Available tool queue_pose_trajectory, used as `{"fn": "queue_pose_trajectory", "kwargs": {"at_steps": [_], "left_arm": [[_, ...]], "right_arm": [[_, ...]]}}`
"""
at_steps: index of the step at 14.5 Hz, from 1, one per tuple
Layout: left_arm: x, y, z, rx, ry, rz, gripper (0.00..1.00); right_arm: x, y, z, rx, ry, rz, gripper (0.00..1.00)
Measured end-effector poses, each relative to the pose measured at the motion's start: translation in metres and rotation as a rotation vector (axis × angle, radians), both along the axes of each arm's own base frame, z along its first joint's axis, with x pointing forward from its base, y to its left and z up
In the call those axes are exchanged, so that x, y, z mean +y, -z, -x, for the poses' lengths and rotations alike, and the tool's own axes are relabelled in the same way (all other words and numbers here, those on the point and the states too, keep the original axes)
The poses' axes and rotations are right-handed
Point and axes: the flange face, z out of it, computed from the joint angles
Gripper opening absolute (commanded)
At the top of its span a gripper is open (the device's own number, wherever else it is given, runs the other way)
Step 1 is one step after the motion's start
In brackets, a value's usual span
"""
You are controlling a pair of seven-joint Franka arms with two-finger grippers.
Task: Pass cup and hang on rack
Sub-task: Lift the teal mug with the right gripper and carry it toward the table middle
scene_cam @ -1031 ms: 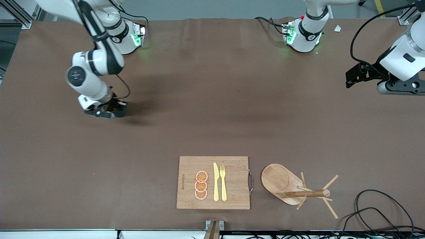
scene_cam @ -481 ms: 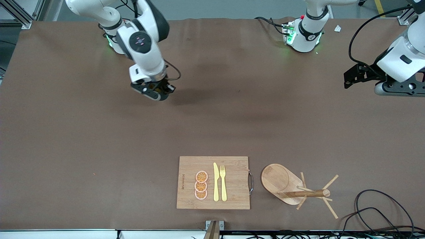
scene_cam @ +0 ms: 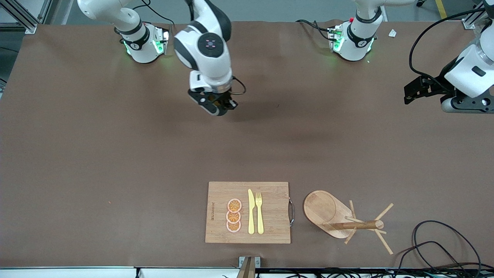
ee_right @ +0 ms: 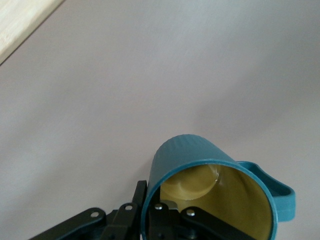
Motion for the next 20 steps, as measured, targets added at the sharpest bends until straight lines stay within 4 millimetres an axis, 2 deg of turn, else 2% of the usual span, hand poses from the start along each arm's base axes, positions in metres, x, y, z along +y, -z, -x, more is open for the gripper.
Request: {"fn": "queue_pose_trajectory", "kwargs": {"at_steps": [3,5,7,9,12,16,20], "left_arm": [[0.007,0.001,-0.001,0.002,-0.013,0.000,1.00],[0.010,0.001,-0.002,0.002,-0.019,-0.001,1.00],[0.010,0.001,-0.002,0.002,-0.020,-0.001,1.00],[0.010,0.001,-0.002,0.001,-0.020,0.001,1.00],[0.007,0.001,-0.002,0.005,-0.019,0.022,1.00],[0.005,0.006,-0.005,0.008,-0.017,0.024,1.00],[0.005,0.008,-0.006,0.007,-0.018,0.024,1.00]], "right_arm": [[0.069,0.026,0.010,-0.010,0.097,-0.014,0.00],[0.097,0.051,0.013,-0.009,0.149,-0.012,0.00],[0.115,0.070,0.018,-0.006,0.160,-0.005,0.00],[0.128,0.086,0.028,-0.007,0.158,-0.006,0.00],[0.145,0.093,0.032,-0.025,0.193,-0.040,0.00],[0.150,0.081,0.007,-0.058,0.217,-0.078,0.00],[0.161,0.098,-0.004,-0.067,0.197,-0.084,0.00]]}}
